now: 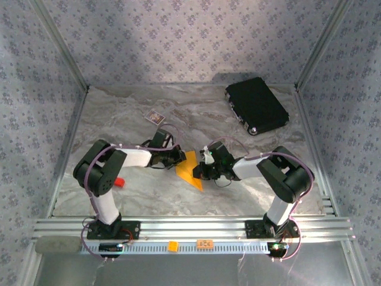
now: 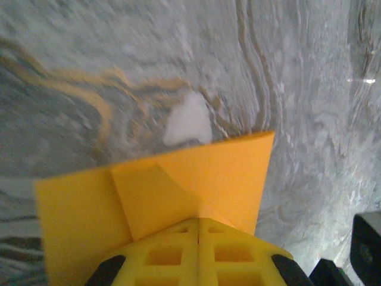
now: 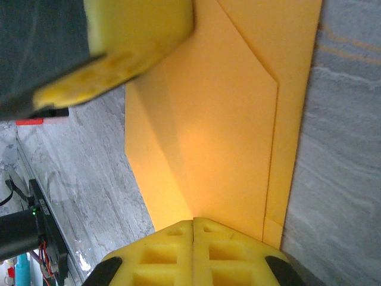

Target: Fold a paper plane with a square sheet of paper (pick it up from the middle)

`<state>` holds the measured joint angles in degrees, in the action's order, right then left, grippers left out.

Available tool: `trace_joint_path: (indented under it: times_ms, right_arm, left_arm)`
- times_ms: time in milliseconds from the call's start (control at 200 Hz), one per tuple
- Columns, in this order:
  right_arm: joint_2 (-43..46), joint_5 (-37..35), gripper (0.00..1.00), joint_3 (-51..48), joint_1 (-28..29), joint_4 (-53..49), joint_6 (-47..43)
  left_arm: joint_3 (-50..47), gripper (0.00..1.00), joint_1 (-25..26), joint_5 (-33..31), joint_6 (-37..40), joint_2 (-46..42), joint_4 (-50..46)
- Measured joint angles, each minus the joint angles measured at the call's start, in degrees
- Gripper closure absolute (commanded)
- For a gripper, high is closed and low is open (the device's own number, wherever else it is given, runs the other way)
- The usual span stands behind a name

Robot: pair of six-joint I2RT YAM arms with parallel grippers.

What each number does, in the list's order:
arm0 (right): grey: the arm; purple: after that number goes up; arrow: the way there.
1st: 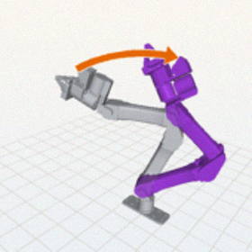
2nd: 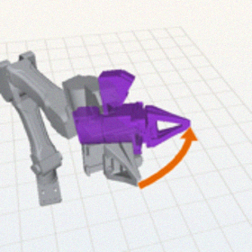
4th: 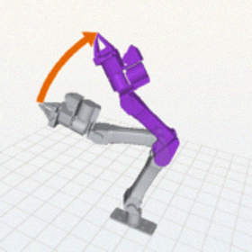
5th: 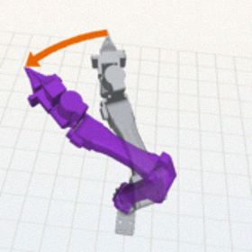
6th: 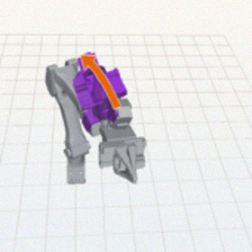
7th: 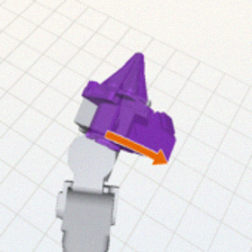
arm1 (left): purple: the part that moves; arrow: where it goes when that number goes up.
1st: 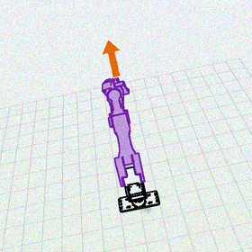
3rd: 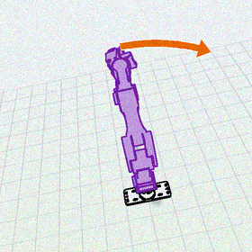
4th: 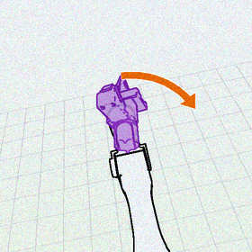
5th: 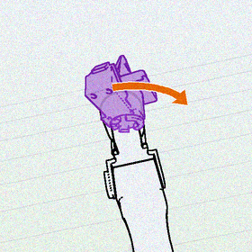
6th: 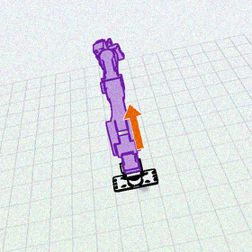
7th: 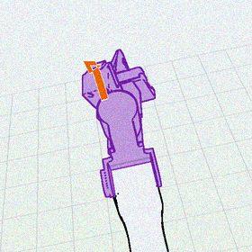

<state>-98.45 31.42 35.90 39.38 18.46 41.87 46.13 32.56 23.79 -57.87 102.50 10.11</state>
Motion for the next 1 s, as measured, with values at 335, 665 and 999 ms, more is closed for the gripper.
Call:
trace_joint_path:
  times_ms: [335,665,999]
  right_arm:
    - [0.0,0.6,1.0,-0.5,-0.2,0.9,-1.0]
    - [-0.1,2.5,1.0,-0.4,-0.8,0.0,-2.5]
    - [-0.2,3.3,1.0,0.4,-1.1,-1.9,-3.7]
  left_arm:
    - [1.4,0.95,-5.7,0.7,2.5,0.9,-1.1]
    - [1.8,0.91,-8.5,-1.5,4.3,-2.8,-4.7]
    - [-0.1,0.9,-0.7,-3.0,4.7,-11.0,-3.6]
